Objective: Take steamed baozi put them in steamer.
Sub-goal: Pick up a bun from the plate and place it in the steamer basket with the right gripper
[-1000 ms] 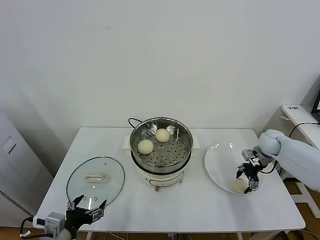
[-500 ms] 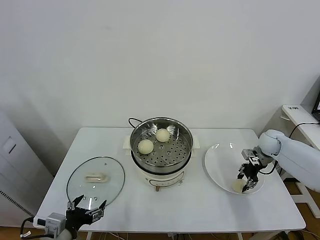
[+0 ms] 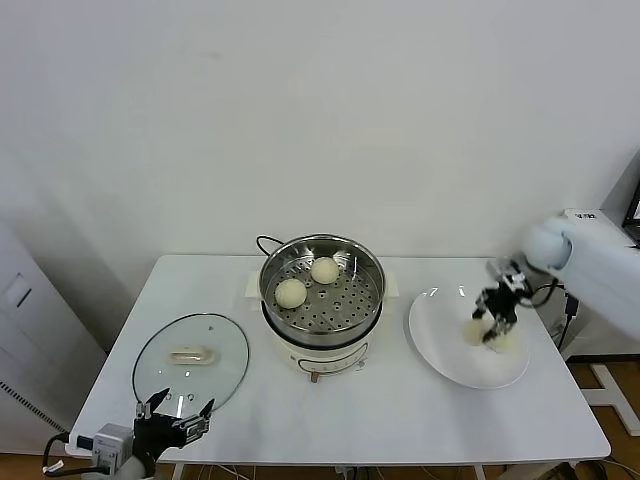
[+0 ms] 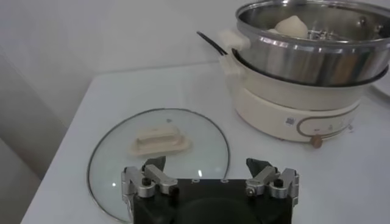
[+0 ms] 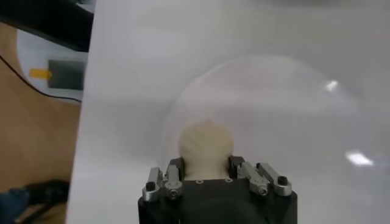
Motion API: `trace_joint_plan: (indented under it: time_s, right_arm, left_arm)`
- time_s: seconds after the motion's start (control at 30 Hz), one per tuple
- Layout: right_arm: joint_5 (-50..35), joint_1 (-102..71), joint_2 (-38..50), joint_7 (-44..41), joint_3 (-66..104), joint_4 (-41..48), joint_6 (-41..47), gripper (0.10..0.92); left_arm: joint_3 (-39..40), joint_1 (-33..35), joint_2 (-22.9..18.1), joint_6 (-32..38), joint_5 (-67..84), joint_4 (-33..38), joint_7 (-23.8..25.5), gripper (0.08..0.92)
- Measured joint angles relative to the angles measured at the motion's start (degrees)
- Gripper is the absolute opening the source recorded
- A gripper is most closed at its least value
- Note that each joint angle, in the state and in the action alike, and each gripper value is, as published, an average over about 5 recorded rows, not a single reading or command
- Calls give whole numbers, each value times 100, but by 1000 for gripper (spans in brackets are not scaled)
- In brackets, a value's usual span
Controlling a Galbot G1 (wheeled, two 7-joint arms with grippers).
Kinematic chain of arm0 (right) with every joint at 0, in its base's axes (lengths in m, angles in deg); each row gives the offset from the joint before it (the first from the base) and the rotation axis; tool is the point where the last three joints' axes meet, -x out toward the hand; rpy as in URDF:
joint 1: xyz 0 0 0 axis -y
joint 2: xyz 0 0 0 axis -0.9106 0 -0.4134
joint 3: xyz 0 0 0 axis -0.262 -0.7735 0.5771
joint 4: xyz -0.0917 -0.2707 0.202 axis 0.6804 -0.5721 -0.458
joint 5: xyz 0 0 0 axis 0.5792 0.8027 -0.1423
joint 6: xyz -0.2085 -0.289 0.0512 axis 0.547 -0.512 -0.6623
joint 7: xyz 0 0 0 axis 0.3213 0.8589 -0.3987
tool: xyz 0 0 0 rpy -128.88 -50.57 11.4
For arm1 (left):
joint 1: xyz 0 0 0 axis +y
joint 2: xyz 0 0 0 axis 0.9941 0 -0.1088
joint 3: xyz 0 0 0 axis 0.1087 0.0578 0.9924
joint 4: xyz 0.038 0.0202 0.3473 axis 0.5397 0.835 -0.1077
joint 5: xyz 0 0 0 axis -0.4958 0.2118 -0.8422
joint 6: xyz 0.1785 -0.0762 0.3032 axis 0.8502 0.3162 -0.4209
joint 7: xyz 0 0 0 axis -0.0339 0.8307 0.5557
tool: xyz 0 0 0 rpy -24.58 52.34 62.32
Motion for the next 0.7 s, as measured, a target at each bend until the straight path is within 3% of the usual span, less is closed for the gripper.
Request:
trace_joint_plan:
  time_s: [0.7]
  right_arm:
    - [504,921,-2134,660,381,25,-2695,450]
  left_arm:
    - [14,64,40,49,4,-2,-7,823]
